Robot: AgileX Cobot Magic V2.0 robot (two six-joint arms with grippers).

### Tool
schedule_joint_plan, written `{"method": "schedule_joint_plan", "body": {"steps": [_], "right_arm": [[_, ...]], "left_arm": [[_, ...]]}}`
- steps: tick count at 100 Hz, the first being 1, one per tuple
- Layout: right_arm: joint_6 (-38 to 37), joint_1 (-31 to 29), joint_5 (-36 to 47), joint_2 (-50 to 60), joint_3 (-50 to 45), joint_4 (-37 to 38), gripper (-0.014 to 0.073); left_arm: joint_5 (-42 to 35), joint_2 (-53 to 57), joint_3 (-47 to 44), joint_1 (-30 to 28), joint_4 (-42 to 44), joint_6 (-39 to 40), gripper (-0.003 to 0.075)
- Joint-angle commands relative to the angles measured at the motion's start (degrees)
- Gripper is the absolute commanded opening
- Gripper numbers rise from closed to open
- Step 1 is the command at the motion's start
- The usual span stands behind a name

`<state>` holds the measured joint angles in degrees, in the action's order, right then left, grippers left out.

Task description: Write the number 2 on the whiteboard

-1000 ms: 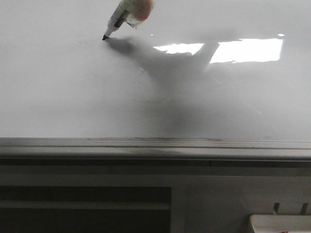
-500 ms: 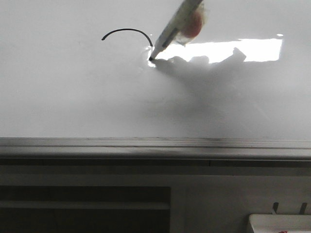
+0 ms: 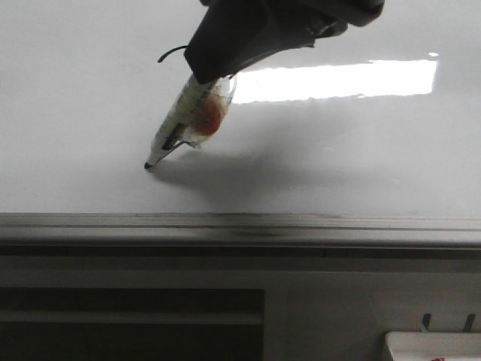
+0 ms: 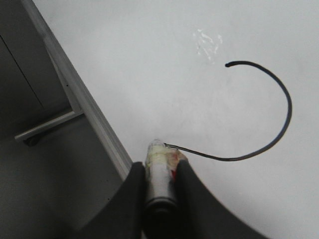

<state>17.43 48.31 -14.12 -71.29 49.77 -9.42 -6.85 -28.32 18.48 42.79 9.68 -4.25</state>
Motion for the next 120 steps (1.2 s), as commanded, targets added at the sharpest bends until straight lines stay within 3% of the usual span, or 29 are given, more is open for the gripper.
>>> {"method": "schedule_joint_plan", "body": {"steps": [1,30,45,65,77,84,99,105,120], "right_arm": [[0.5,-1.8,2.1,2.6,0.8,0.6,-0.0057],[0.5,-10.3,-3.6,11.4,-4.7,0.6,-0.0057],[0.5,-11.2,-3.6,13.4,-5.3,0.1,-0.0057],[0.5,-6.6,-2.7,15.5,-4.4,-0.6,-0.0057],[0.6,-1.7,-2.4,15.7,-3.2,-0.1,-0.0057],[0.8,0.1,-2.6,15.0,-2.3,0.2,-0.0057],[1.0,3.1,-3.0,12.4,0.0,2.3,-0.0057],[1.0,4.0,-3.0,11.4,0.8,2.4,-0.0057],[1.0,6.5,-2.7,9.8,2.5,2.6,-0.0057]], "left_arm": [[-4.2,-0.7,1.6,-0.3,-0.6,0.3,-0.0020],[-4.2,-0.7,1.6,-0.3,-0.2,-0.1,-0.0020],[-4.1,-0.7,1.6,-0.3,0.5,-0.1,-0.0020],[-5.7,-0.8,1.6,1.3,1.2,-0.1,-0.0020],[-5.9,-3.1,1.6,3.7,6.6,-0.1,-0.0011],[-6.2,-5.6,1.6,5.8,9.2,-0.1,0.0050],[-11.5,-12.4,1.6,9.8,12.5,-0.1,0.0300],[-13.6,-15.3,1.6,9.9,12.5,-0.2,0.0333],[-17.5,-21.4,1.6,9.5,12.3,-0.2,0.0333]]}}
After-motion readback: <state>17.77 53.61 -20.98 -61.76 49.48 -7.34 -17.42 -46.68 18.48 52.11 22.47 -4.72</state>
